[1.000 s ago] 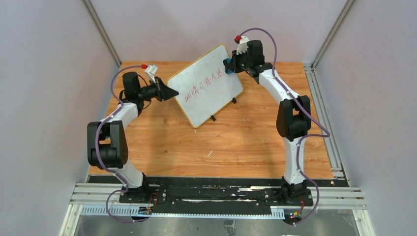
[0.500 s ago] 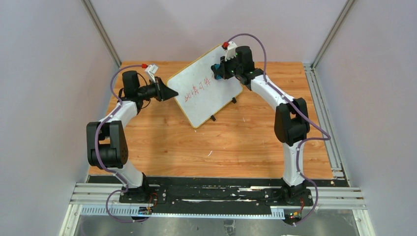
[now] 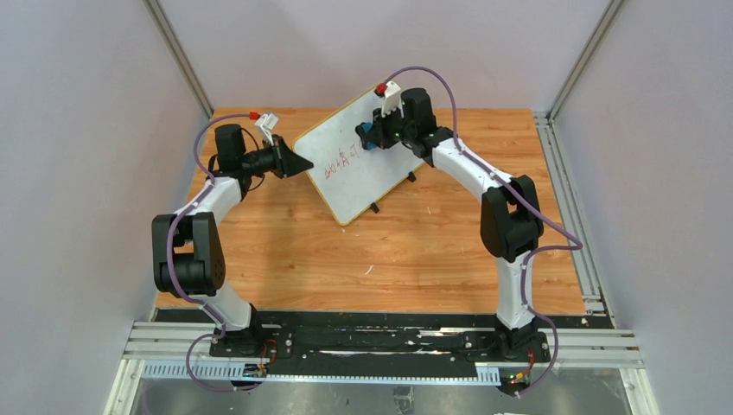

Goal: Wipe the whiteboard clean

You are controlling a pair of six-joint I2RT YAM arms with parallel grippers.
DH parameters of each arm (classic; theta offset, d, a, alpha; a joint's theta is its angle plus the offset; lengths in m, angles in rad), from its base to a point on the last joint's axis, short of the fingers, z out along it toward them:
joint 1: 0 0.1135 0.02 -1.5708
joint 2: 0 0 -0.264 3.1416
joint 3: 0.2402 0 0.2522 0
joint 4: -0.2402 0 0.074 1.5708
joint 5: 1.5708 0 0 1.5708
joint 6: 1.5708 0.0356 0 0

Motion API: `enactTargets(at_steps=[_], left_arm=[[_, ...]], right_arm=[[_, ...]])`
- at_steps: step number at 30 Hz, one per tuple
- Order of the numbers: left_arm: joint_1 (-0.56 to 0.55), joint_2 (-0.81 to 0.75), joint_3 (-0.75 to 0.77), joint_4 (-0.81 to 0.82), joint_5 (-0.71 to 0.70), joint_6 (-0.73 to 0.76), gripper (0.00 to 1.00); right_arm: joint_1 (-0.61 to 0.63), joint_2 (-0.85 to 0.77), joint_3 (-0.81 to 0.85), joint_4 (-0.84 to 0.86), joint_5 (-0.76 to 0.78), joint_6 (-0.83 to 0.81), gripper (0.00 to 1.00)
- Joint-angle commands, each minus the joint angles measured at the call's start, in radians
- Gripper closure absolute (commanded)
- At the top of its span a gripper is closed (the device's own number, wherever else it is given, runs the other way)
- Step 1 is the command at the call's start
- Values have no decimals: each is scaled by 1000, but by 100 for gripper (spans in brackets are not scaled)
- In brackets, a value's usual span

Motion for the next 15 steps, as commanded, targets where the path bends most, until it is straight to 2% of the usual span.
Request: enactTargets(at_steps=[1,9,15], left_arm=[[-5,13,-1,-45,-33,120,100],[-5,13,0,-48,-35,122,100],[-4,19,1,-47,-36,119,100]], right_arm=[[-90,54,38,-37,25,-23,100],[-191,80,89,-63,33,-34,99],[-192,83,77,-60,9,-29,99]])
